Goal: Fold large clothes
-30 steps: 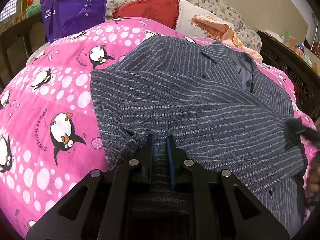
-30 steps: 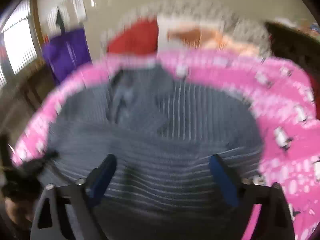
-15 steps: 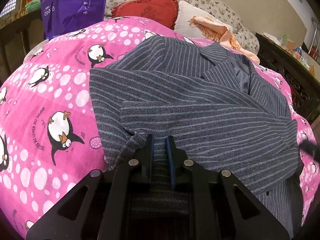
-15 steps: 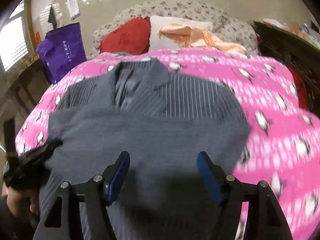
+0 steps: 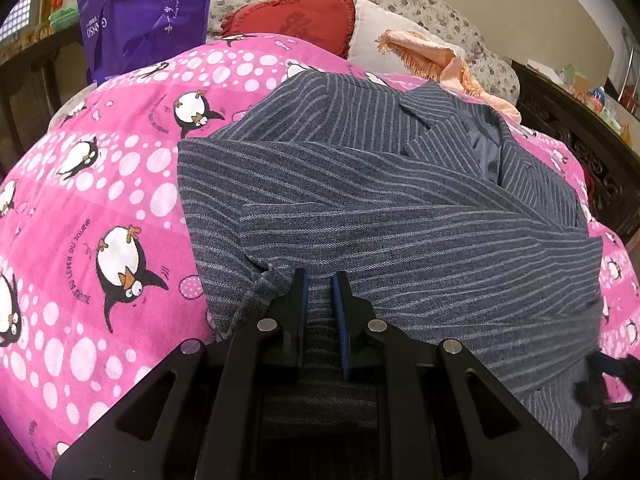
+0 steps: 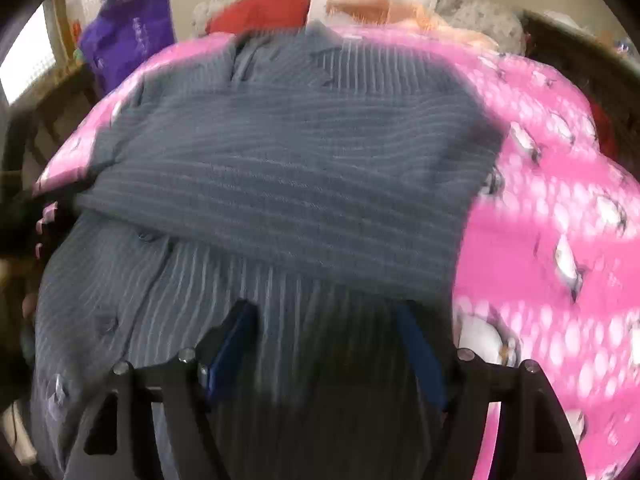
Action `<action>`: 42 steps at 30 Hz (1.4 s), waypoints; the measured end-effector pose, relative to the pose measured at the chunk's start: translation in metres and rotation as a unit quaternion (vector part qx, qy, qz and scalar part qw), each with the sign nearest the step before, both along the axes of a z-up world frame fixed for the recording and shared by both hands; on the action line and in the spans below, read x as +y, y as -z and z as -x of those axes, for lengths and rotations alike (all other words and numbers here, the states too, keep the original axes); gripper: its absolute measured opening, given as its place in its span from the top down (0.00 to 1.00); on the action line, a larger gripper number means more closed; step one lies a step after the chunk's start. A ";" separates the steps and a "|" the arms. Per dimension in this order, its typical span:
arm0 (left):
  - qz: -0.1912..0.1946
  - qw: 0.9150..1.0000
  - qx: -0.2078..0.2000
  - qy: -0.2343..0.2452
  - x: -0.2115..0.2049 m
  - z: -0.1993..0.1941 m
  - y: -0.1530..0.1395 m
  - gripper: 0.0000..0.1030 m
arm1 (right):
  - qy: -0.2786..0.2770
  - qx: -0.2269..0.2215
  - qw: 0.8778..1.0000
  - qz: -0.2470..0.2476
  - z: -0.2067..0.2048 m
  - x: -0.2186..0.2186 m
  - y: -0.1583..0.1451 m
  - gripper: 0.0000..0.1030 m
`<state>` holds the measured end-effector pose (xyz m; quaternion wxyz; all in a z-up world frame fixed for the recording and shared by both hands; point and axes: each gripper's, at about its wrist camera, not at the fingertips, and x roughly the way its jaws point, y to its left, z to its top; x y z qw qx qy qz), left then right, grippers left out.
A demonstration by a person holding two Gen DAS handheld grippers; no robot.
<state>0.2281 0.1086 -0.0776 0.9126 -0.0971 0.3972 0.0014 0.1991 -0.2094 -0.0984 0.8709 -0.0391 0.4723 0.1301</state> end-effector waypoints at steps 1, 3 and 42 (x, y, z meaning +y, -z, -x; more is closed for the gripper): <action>-0.002 1.000 0.004 0.008 0.001 0.001 -0.003 0.87 | 0.017 0.003 1.000 -0.005 0.009 -0.009 -0.009 0.32; 0.003 0.999 0.026 0.025 0.007 0.012 -0.021 0.87 | 0.034 -0.006 0.999 -0.029 0.038 -0.029 -0.038 0.32; 0.056 0.978 0.077 0.188 0.054 0.250 0.004 0.86 | -0.095 0.064 0.948 -0.297 0.215 -0.096 0.029 0.50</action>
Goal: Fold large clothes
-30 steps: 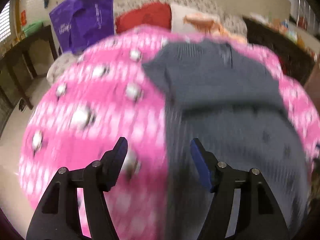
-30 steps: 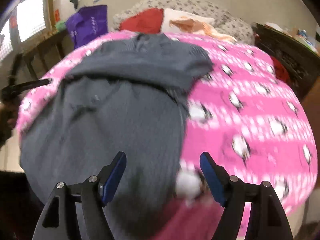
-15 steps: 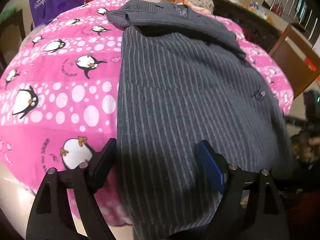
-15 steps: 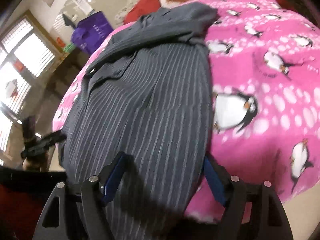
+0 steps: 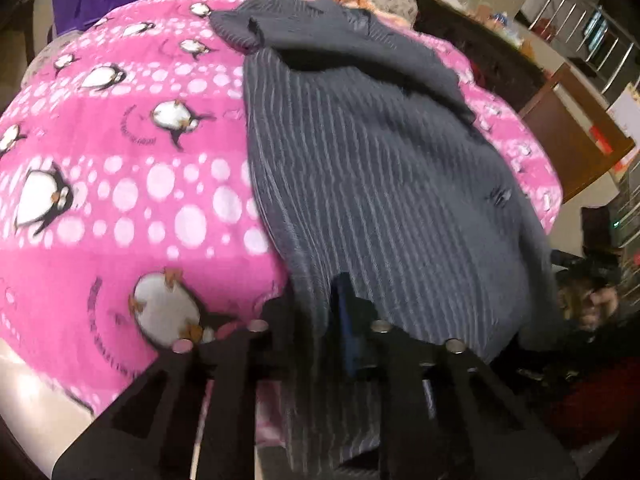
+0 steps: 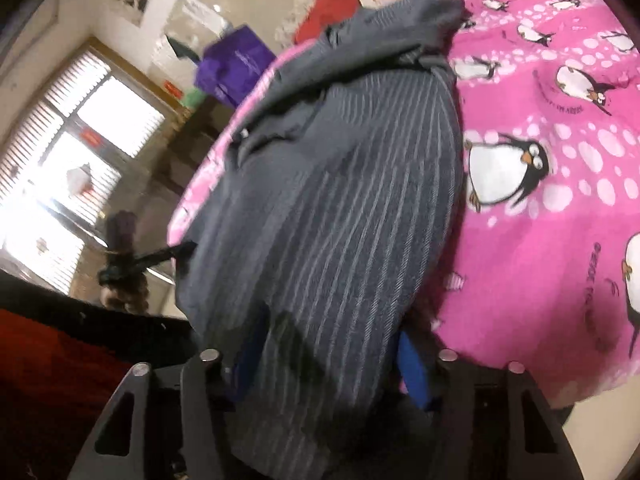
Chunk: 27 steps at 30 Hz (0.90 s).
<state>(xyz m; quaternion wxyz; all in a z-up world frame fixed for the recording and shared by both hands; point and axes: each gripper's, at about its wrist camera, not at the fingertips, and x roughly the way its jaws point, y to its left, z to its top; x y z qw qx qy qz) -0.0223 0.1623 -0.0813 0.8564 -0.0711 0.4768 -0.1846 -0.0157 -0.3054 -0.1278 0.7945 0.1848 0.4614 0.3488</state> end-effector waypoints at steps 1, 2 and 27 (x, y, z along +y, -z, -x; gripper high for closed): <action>-0.010 1.000 -0.009 0.001 -0.003 -0.002 -0.001 0.86 | 0.022 -0.014 1.000 -0.004 -0.001 -0.004 -0.002 0.51; -0.014 1.000 -0.014 -0.001 -0.005 -0.005 -0.001 0.86 | 0.040 -0.023 0.999 -0.008 -0.002 -0.009 -0.002 0.51; 0.007 0.999 0.005 0.040 -0.026 0.006 0.007 0.86 | -0.029 -0.085 0.992 0.089 0.003 0.028 -0.011 0.54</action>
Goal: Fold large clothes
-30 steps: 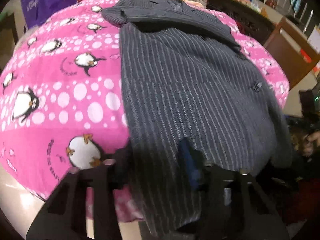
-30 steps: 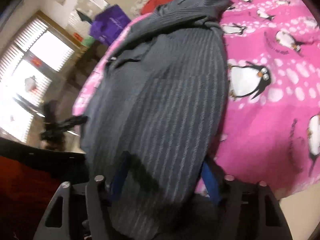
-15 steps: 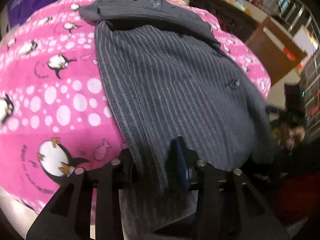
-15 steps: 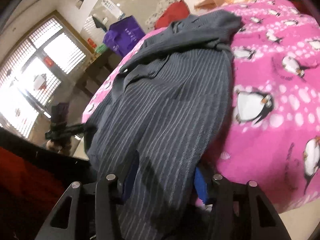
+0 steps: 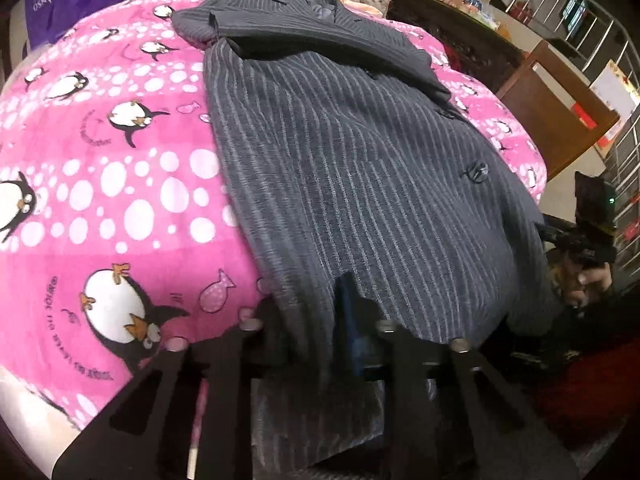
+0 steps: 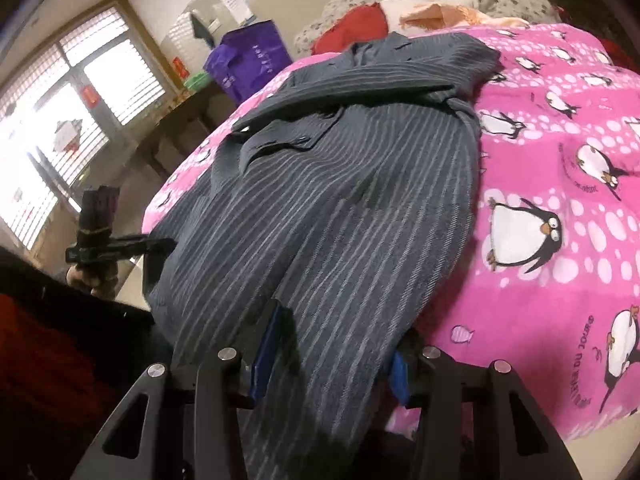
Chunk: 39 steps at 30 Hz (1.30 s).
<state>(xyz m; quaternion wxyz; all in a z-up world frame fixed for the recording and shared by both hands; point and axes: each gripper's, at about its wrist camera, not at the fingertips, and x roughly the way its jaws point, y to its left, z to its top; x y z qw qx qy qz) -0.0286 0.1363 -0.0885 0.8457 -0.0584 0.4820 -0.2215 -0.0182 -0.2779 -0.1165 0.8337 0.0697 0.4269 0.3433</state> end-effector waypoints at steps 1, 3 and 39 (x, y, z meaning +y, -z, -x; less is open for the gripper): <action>0.003 1.000 0.000 -0.002 0.001 0.000 0.000 0.91 | -0.008 0.001 1.000 0.000 0.000 0.002 0.000 0.54; 0.007 1.000 -0.005 -0.014 0.005 0.001 -0.002 0.94 | -0.015 0.002 1.000 -0.002 -0.001 0.001 0.000 0.63; 0.141 0.983 -0.075 -0.087 0.040 -0.016 -0.075 0.96 | 0.098 -0.084 0.984 -0.119 -0.028 -0.056 -0.056 0.92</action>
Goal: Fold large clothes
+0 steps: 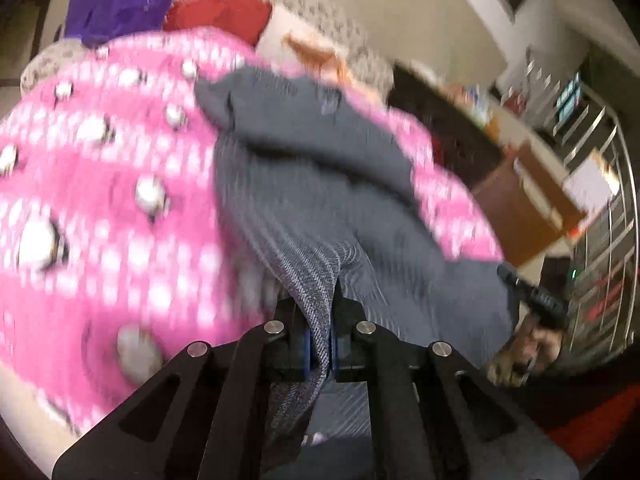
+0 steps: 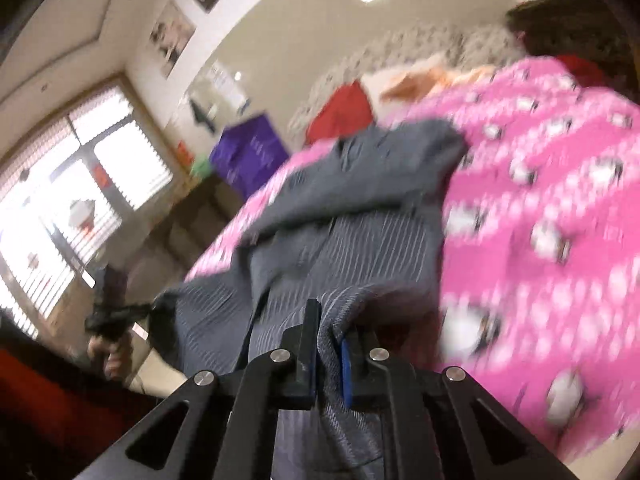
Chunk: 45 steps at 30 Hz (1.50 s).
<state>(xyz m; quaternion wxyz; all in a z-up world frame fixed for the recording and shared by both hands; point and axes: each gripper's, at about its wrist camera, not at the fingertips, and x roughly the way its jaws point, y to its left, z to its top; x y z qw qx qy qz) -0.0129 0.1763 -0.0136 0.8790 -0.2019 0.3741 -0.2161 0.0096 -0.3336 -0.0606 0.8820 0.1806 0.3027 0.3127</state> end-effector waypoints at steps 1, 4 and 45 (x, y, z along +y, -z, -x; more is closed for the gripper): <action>0.010 1.000 -0.008 -0.008 -0.001 -0.011 -0.008 0.96 | 0.009 -0.007 1.000 -0.006 -0.013 -0.002 -0.009 0.93; 0.033 0.998 -0.035 -0.045 0.003 -0.054 -0.034 0.96 | 0.031 -0.026 0.999 -0.008 -0.056 -0.001 -0.032 0.93; -0.132 0.988 -0.007 -0.080 -0.025 -0.193 -0.004 0.57 | 0.031 -0.016 0.988 0.152 -0.205 0.049 -0.052 0.66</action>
